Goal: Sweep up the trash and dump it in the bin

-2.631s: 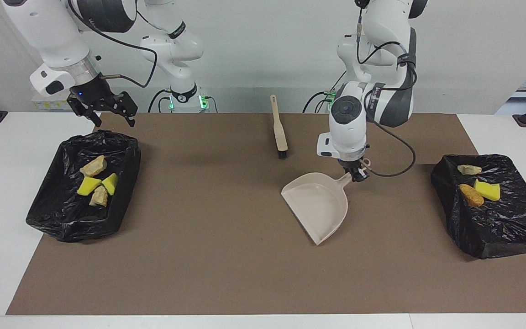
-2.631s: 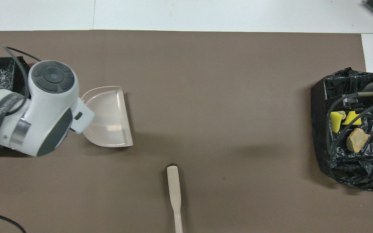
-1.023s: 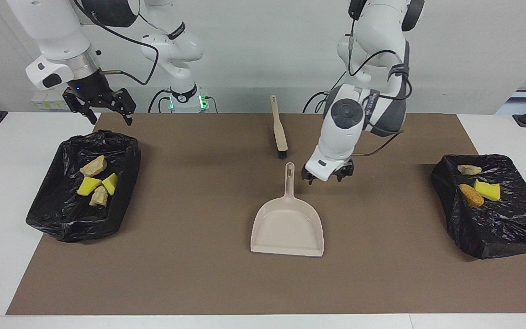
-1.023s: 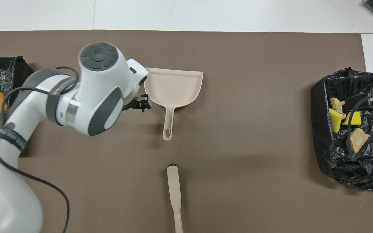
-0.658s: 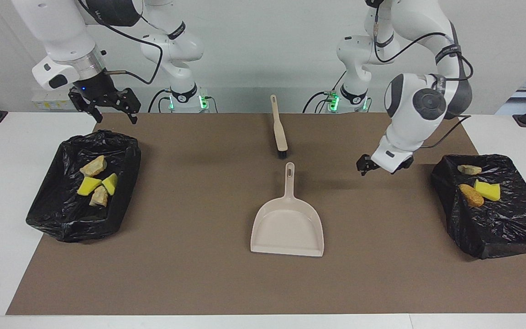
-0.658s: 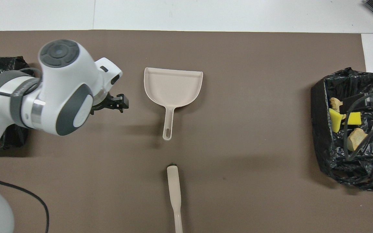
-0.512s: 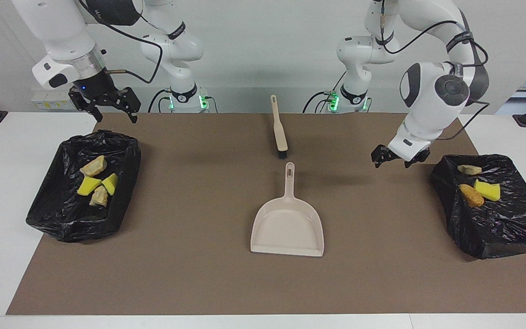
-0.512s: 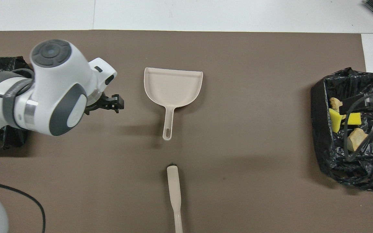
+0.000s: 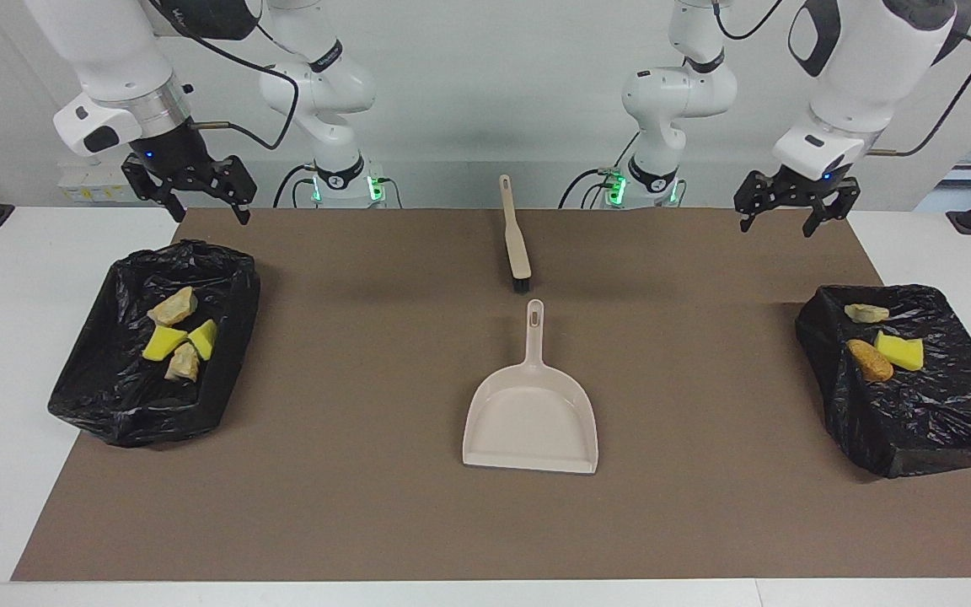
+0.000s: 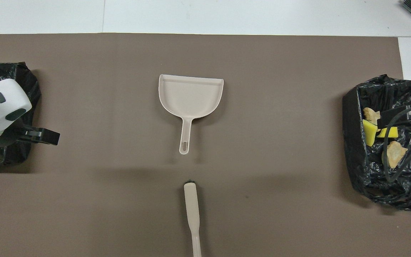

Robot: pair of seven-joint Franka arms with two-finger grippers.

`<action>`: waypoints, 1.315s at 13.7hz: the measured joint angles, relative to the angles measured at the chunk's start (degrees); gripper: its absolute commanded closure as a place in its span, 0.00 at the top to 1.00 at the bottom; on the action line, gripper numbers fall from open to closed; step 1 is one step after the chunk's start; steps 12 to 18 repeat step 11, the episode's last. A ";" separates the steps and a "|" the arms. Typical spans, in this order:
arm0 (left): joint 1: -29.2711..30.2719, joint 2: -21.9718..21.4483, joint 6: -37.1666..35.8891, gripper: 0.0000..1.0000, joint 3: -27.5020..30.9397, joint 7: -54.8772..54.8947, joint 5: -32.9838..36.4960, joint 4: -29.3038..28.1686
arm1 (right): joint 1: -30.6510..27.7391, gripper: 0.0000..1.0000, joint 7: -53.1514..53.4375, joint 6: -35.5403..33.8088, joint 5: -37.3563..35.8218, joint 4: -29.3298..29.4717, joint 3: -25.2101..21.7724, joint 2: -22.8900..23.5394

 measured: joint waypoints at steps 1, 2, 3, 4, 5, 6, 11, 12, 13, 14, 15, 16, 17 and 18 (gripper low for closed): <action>0.20 0.85 -3.08 1.00 0.04 0.67 0.00 3.47 | 0.00 1.00 0.00 0.00 0.00 0.00 0.00 0.00; 0.44 2.06 -5.66 1.00 0.04 1.04 0.00 6.52 | 0.00 1.00 0.00 0.00 0.00 0.00 0.00 0.00; 0.64 3.66 -7.13 1.00 0.05 1.34 -0.01 9.37 | 0.00 1.00 0.01 0.00 0.00 0.00 0.00 0.00; 0.71 5.22 -7.72 1.00 0.07 1.55 -0.01 11.52 | 0.00 1.00 0.01 0.00 0.00 0.00 0.00 0.00; 0.72 6.59 -7.89 1.00 0.05 1.68 -0.01 13.07 | 0.00 1.00 0.01 0.00 0.00 0.00 0.00 0.00; 0.72 7.50 -7.89 1.00 -0.02 1.73 -0.01 14.02 | 0.00 1.00 0.01 0.00 0.00 0.00 0.00 0.00; 0.73 7.96 -7.89 1.00 -0.04 1.73 -0.04 14.43 | 0.00 1.00 0.01 0.00 0.00 0.00 0.00 0.00; 0.73 7.96 -7.89 1.00 -0.04 1.73 -0.04 14.43 | 0.00 1.00 0.01 0.00 0.00 0.00 0.00 0.00; 0.73 7.96 -7.89 1.00 -0.04 1.73 -0.04 14.43 | 0.00 1.00 0.01 0.00 0.00 0.00 0.00 0.00; 0.73 7.96 -7.89 1.00 -0.04 1.73 -0.04 14.43 | 0.00 1.00 0.01 0.00 0.00 0.00 0.00 0.00; 0.73 7.96 -7.89 1.00 -0.04 1.73 -0.04 14.43 | 0.00 1.00 0.01 0.00 0.00 0.00 0.00 0.00; 0.73 7.96 -7.89 1.00 -0.04 1.73 -0.04 14.43 | 0.00 1.00 0.01 0.00 0.00 0.00 0.00 0.00; 0.73 7.96 -7.89 1.00 -0.04 1.73 -0.04 14.43 | 0.00 1.00 0.01 0.00 0.00 0.00 0.00 0.00; 0.73 7.96 -7.89 1.00 -0.04 1.73 -0.04 14.43 | 0.00 1.00 0.01 0.00 0.00 0.00 0.00 0.00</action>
